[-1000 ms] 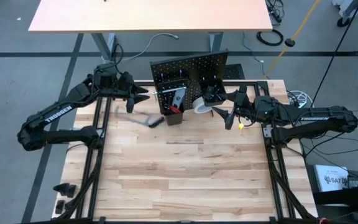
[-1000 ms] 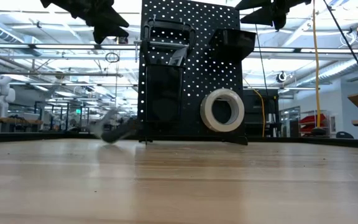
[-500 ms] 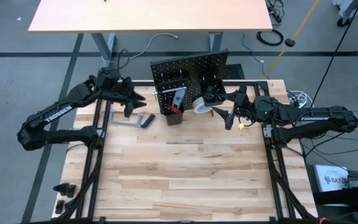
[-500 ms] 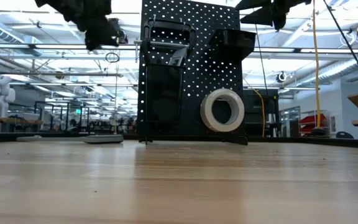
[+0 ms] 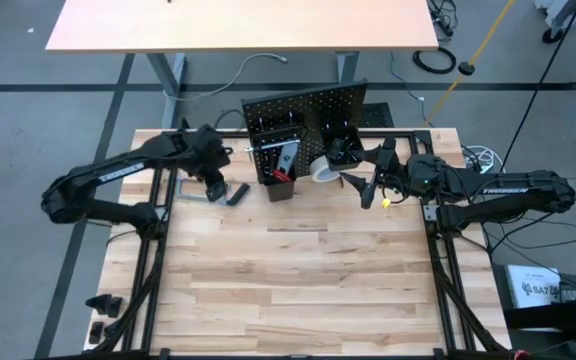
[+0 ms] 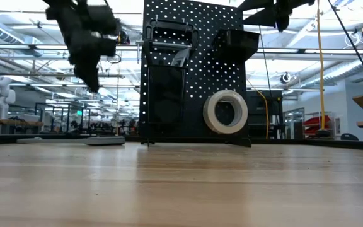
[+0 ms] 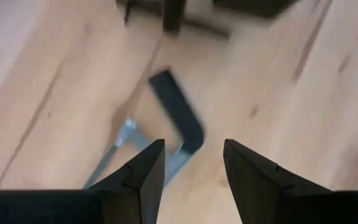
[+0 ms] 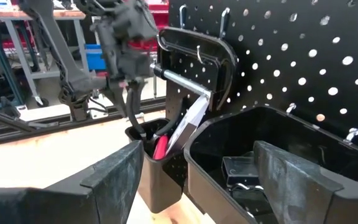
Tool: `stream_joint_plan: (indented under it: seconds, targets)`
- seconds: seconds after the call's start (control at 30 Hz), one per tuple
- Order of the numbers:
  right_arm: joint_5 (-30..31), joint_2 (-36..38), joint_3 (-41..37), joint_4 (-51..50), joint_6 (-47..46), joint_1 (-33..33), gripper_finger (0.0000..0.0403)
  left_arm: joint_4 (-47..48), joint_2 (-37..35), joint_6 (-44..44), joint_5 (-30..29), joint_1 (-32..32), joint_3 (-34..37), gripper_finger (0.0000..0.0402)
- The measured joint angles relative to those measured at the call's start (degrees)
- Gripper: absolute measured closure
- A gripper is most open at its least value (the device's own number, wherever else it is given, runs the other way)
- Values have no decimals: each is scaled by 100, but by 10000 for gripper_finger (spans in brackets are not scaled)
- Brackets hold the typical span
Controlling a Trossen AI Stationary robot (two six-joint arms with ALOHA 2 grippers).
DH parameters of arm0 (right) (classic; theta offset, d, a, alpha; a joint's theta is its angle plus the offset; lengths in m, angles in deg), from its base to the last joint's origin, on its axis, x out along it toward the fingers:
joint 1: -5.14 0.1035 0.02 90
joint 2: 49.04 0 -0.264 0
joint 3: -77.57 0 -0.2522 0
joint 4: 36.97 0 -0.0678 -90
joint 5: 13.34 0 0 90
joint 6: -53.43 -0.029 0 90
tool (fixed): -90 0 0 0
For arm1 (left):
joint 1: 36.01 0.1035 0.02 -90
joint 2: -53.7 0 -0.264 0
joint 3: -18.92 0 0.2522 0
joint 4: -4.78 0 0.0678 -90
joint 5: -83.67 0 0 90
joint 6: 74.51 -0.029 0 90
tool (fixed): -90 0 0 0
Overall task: Hang tools onto peg board
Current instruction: Hang the hacksaw on the pegboard
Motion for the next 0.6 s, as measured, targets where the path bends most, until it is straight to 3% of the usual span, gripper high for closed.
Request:
stream_joint_plan:
  seconds: [0.23,0.43,0.53,0.6]
  targets:
    - [-2,-113,0,-32,20,0,106,613,754,-1045,-770,4,4,236]
    - [-2,-113,0,-55,109,4,106,572,883,-1514,-546,280,65,236]
    - [-124,-110,0,-118,122,9,106,483,879,-1756,0,409,406,236]
    - [-150,-110,0,-150,128,10,106,266,880,-1849,17,411,722,236]
